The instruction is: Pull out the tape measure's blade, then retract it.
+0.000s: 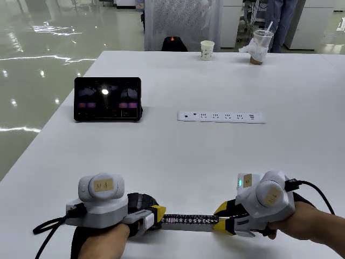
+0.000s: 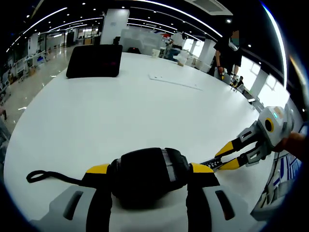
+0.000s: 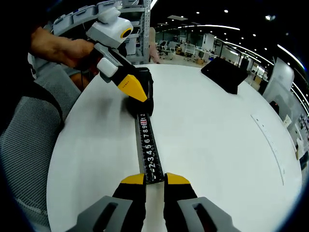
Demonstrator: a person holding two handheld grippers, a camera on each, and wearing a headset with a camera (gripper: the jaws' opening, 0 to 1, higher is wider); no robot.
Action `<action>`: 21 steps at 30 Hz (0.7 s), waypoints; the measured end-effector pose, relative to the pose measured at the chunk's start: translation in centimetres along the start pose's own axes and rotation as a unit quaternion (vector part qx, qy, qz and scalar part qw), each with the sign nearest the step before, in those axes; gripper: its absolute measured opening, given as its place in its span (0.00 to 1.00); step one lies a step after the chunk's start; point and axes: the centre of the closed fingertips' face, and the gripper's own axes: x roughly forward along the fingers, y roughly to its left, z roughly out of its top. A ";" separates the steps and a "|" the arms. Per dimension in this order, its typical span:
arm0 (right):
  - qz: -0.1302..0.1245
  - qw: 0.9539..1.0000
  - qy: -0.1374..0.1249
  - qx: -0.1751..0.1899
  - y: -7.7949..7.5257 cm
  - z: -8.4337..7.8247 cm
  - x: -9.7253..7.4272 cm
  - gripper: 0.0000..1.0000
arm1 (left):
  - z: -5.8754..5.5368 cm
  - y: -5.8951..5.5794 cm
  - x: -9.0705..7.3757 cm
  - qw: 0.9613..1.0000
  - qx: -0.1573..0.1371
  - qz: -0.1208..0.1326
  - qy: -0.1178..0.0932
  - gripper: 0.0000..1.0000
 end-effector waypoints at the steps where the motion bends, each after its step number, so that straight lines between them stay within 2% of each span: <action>1: 0.000 1.000 0.000 -0.001 0.0 0.1 0.1 0.10 | 0.0 0.0 0.0 1.000 0.000 0.000 0.000 0.57; 21: 0.007 1.000 -0.016 0.002 0.8 2.9 2.7 0.11 | 0.0 0.0 0.0 1.000 -0.002 -0.005 0.002 0.57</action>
